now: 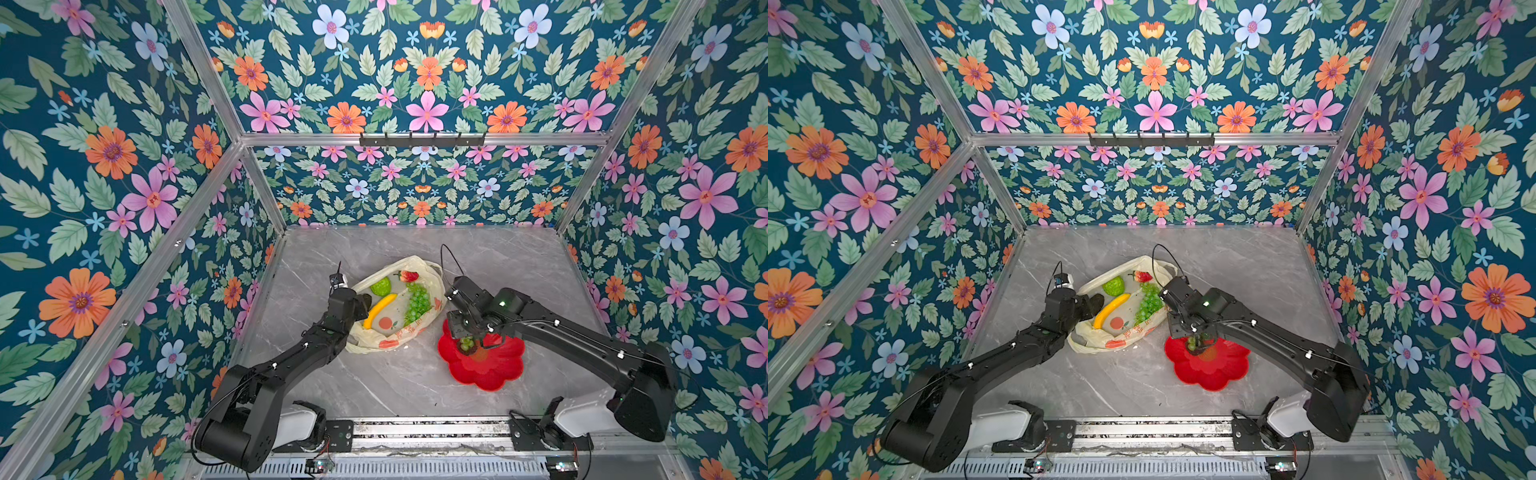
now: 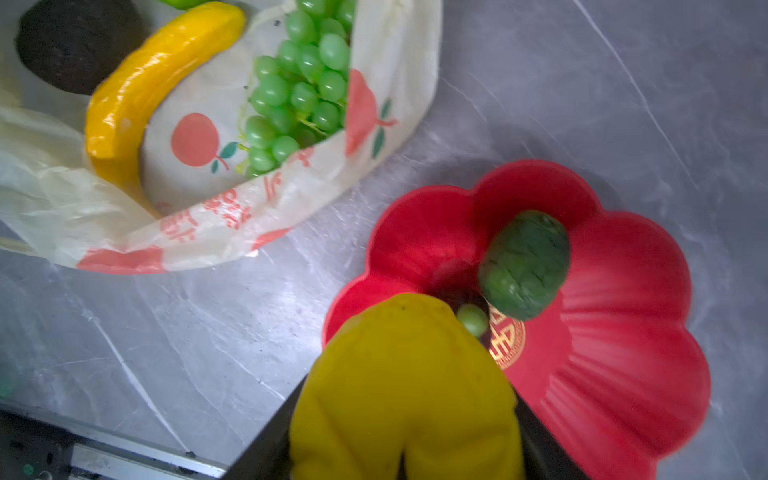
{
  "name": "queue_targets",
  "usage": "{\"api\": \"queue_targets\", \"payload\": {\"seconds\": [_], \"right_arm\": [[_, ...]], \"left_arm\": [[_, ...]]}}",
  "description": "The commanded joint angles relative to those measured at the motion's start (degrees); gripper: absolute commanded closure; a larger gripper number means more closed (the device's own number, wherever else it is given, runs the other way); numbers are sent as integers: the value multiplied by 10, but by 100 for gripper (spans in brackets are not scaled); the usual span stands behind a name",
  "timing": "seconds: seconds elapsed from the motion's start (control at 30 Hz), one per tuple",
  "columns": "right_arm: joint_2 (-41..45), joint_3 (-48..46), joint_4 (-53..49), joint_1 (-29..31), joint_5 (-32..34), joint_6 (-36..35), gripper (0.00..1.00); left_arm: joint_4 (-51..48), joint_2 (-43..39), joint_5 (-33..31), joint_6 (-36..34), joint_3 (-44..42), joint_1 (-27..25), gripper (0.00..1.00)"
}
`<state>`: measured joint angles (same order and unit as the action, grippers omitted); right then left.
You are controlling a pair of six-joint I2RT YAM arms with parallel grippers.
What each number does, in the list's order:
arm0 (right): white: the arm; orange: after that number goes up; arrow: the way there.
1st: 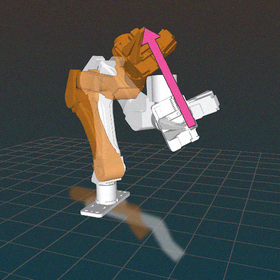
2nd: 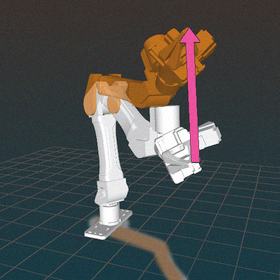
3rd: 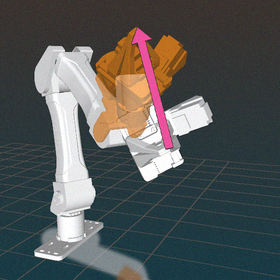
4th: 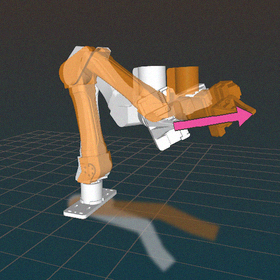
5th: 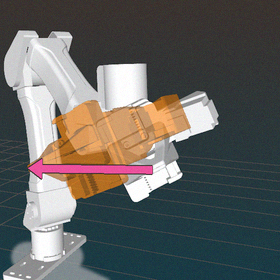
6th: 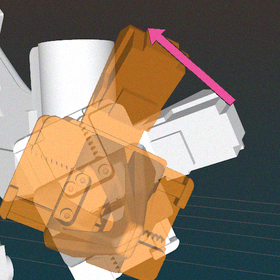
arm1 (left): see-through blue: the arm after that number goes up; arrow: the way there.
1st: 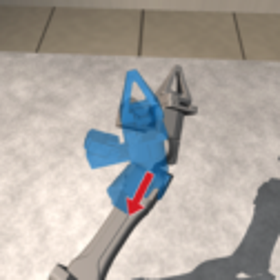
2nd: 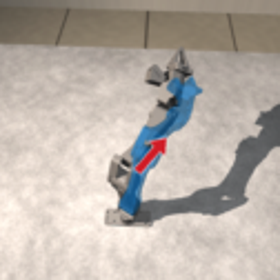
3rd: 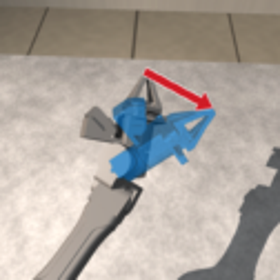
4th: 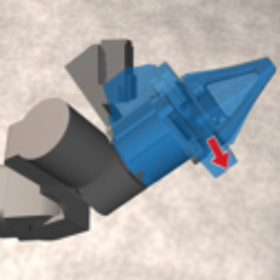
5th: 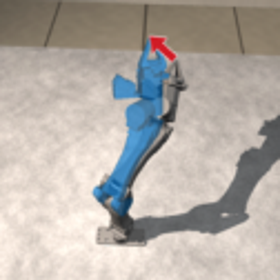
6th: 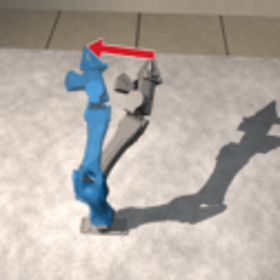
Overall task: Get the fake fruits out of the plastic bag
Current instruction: 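Carry the yellow lumpy fruit over the red plate and lower it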
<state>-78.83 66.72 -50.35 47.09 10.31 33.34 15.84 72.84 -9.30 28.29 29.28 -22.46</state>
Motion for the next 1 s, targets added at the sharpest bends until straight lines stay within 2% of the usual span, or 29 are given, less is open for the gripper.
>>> {"api": "queue_targets", "payload": {"seconds": [0.0, 0.3, 0.7, 0.97], "right_arm": [[33, -27, -39, -15, 23, 41, 40], [118, -140, -4, -100, 6, 83, 43], [88, -210, 63, -131, 6, 111, 43], [56, -221, 100, -146, 6, 109, 42]], "left_arm": [[6, 2, -5, -3, 4, 1, 100], [8, 4, -5, -3, 4, 1, 100], [7, 2, -5, -3, 4, 1, 100], [7, 1, -5, -3, 4, 1, 100]]}}
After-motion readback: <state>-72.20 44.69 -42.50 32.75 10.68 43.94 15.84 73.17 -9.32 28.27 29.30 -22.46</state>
